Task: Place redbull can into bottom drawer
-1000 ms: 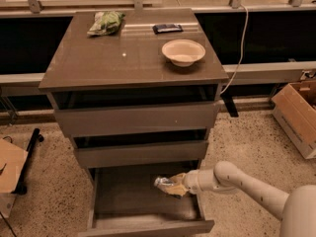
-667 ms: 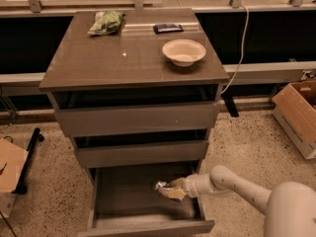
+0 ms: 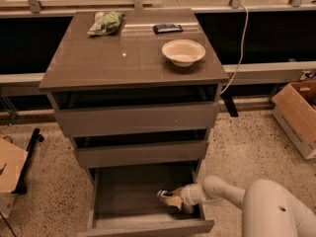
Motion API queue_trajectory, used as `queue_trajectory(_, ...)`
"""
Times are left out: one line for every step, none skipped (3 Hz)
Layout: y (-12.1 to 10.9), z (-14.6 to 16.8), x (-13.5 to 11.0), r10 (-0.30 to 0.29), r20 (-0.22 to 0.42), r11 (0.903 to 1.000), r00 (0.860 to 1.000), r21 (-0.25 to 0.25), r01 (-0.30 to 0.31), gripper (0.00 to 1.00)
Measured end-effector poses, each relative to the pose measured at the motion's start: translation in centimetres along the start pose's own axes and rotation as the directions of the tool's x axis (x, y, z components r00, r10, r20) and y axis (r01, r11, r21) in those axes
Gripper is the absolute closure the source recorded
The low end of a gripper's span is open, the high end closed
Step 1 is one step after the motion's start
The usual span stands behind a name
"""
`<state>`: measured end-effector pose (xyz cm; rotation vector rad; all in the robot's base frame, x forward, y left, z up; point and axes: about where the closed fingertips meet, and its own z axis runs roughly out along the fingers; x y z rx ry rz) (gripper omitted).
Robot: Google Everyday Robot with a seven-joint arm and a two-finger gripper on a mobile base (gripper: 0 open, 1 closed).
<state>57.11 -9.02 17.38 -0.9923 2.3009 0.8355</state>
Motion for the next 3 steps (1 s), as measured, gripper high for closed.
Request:
queue_trajectory(-0.32,1.18,1.16,0.052,-0.006,0.9982,0.999,0.030,-0.052,0.35)
queue_trajectory(-0.19,1.32,1.13,0.050,-0.006,0.9984,0.999,0.027,-0.050,0.12)
queue_trajectory(-0.05,1.47,1.15,0.050,-0.007,0.9985,0.999,0.024,-0.050,0.00)
